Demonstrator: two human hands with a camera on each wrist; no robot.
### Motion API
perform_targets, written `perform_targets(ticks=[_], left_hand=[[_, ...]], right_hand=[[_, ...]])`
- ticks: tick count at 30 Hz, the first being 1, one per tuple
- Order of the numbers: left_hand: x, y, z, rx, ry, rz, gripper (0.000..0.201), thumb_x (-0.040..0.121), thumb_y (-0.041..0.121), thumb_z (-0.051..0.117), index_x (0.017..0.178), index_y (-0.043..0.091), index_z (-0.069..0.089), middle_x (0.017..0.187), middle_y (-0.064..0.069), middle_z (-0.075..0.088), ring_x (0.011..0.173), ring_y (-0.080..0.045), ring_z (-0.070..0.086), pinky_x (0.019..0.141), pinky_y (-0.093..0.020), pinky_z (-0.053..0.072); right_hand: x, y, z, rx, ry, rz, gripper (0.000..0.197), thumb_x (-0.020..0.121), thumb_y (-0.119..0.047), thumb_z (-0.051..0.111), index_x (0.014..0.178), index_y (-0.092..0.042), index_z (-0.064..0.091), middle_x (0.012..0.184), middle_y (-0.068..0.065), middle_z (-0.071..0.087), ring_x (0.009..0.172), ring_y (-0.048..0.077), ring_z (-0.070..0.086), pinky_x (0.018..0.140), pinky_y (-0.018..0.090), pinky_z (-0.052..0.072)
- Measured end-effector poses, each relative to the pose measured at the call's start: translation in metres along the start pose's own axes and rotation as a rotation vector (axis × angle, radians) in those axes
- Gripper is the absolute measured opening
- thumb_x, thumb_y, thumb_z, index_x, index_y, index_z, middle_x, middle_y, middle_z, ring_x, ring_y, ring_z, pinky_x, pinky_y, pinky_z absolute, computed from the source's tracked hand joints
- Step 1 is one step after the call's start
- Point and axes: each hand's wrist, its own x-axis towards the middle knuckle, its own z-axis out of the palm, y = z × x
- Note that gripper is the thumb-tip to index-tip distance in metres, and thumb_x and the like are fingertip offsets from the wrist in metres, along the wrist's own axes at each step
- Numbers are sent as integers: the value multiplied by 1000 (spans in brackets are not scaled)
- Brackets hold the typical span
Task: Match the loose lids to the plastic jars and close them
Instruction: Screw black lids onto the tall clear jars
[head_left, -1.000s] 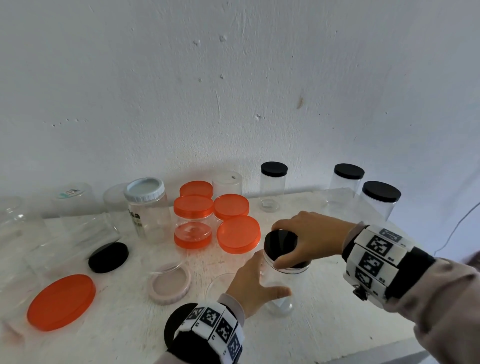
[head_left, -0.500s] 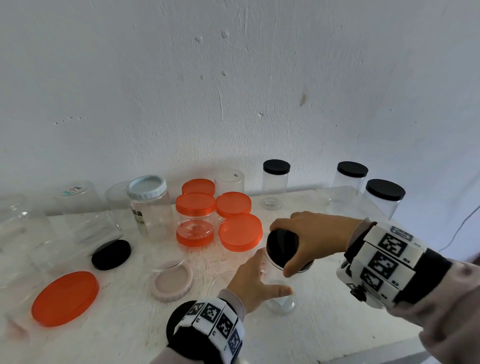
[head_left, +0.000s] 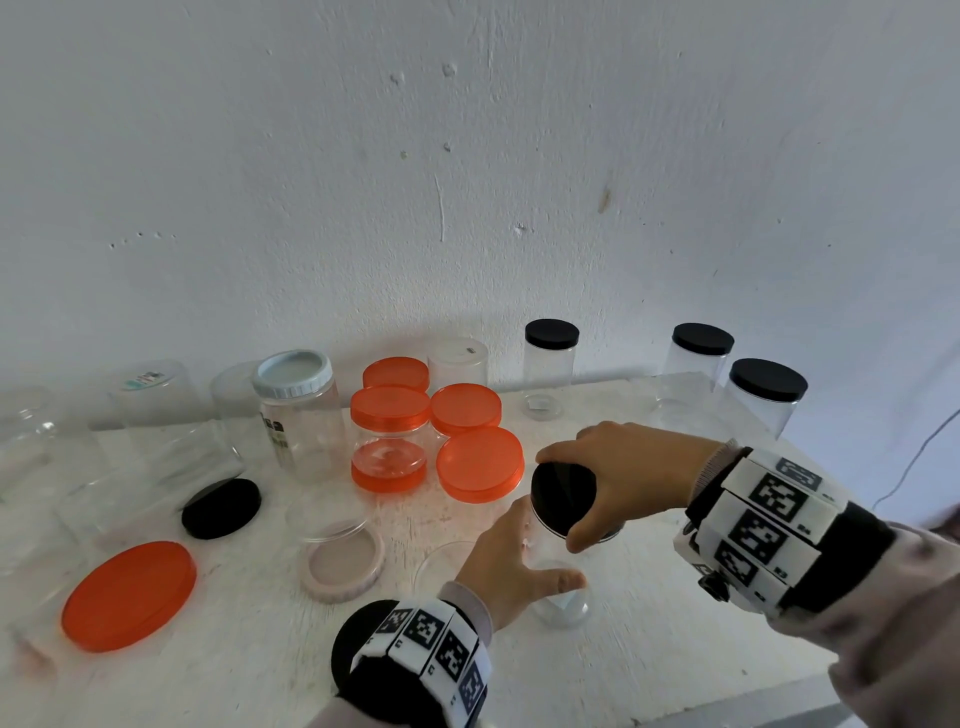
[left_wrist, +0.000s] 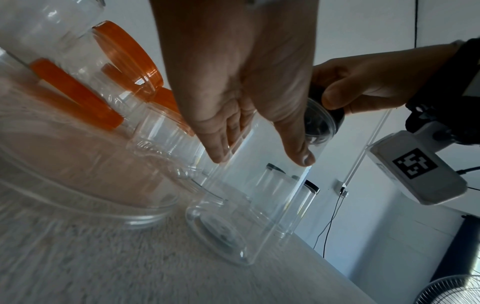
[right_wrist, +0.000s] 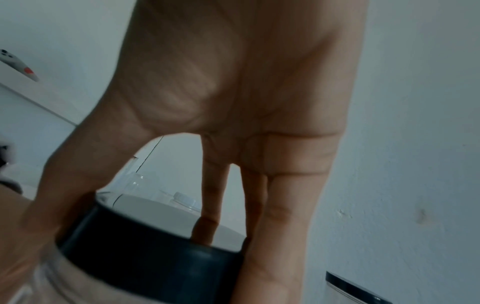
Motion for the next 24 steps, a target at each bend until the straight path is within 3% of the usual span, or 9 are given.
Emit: perform_targets(ticks=[5,10,13,15,19,24], left_hand=[[-1,1,1,-3,16,6,86,71,36,81,141,30,30,137,11,45,127,-12,42,108,-30,36],[2,3,2,17,-5,35,87,71,37,80,141,31,28,141,11,42,129,-10,40,108,-33,36],[3,7,6,16,45,68,92,64,45,83,137,37,29,136,18,43,125,-1,40,101,-21,35],[4,8,6,15,74,67,85,63,46,83,129,43,30,131,19,47,121,0,44,94,-13,34],[6,6,3,12,56,55,83,63,44,84,127,44,30,129,18,51,119,-2,46,92,-15,35],[7,5,2,19,50,58,81,63,46,83,124,48,29,124,23,50,114,3,46,85,-7,34]], right_hand=[[-1,0,-1,-18,-13,1,78,66,-61,73,133,-42,38,104,-12,45,95,10,45,66,18,37],[-3,-1,3,5,29,8,77,66,-66,71,132,-39,42,101,-13,47,93,9,46,61,14,33],[-2,-2,5,-3,34,34,77,67,-69,68,132,-37,41,105,-9,50,94,12,49,64,18,36],[-2,-3,5,-5,33,46,77,67,-68,68,131,-36,42,106,-7,50,94,13,49,68,21,38],[-2,-6,3,-7,18,50,75,67,-64,70,129,-33,44,105,-6,48,93,14,50,71,23,43],[0,-7,1,-33,5,48,73,68,-61,72,128,-30,46,104,-5,47,93,15,50,69,22,43]])
